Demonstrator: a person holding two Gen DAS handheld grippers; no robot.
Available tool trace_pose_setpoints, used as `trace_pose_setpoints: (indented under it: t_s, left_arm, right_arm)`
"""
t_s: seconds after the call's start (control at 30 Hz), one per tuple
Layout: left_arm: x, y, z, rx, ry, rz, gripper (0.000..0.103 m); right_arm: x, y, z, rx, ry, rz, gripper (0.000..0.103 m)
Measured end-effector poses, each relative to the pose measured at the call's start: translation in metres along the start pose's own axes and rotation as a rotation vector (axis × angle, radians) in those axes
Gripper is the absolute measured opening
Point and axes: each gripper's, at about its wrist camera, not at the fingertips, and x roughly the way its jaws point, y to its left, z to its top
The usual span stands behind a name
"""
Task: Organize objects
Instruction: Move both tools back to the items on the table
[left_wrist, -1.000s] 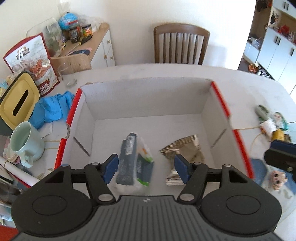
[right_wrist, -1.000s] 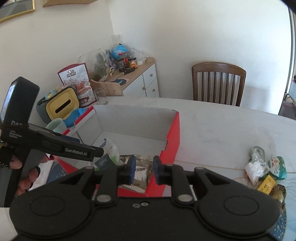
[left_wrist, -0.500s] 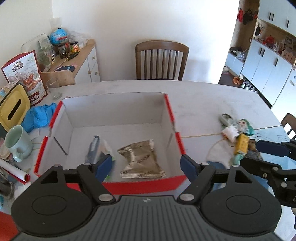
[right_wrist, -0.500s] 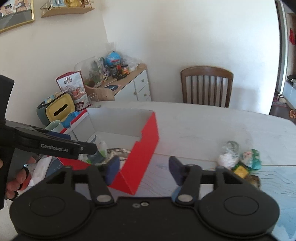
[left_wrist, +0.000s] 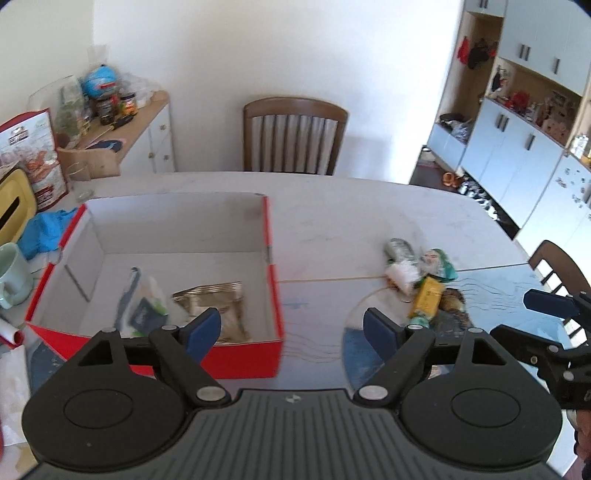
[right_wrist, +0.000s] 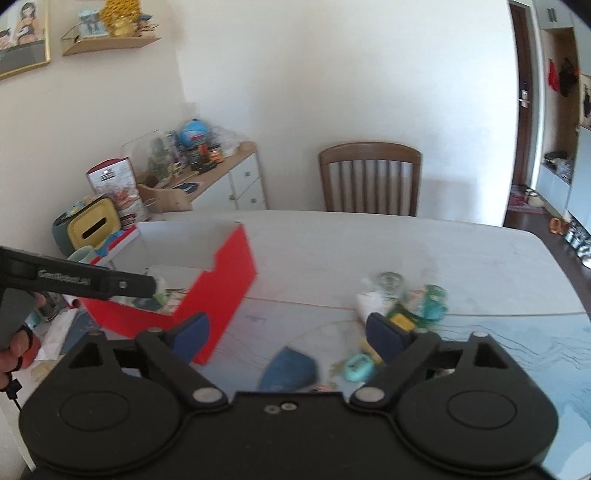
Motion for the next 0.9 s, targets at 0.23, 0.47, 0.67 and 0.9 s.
trace_pose_setpoints:
  t_s: [0.23, 0.47, 0.67, 0.9]
  left_arm:
    - [0.007, -0.034, -0.002, 0.059, -0.017, -0.037, 0.100]
    - [0.030, -0.066, -0.008, 0.089, -0.015, -0.094, 0.103]
    - [0.065, -0.088, -0.019, 0.099, 0.077, -0.068, 0.103]
    - [0.095, -0.109, -0.036, 0.124, 0.111, -0.063, 0.103]
  right_arm:
    - [-0.013, -0.046, -0.009, 0.051, -0.001, -0.063, 0.093]
    - [-0.014, -0.085, -0.021, 0.078, 0.020, -0.114, 0.093]
    - [-0.006, -0.114, -0.032, 0.092, 0.058, -0.134, 0.093]
    - [0.018, -0.140, -0.040, 0.096, 0.111, -0.158, 0.091]
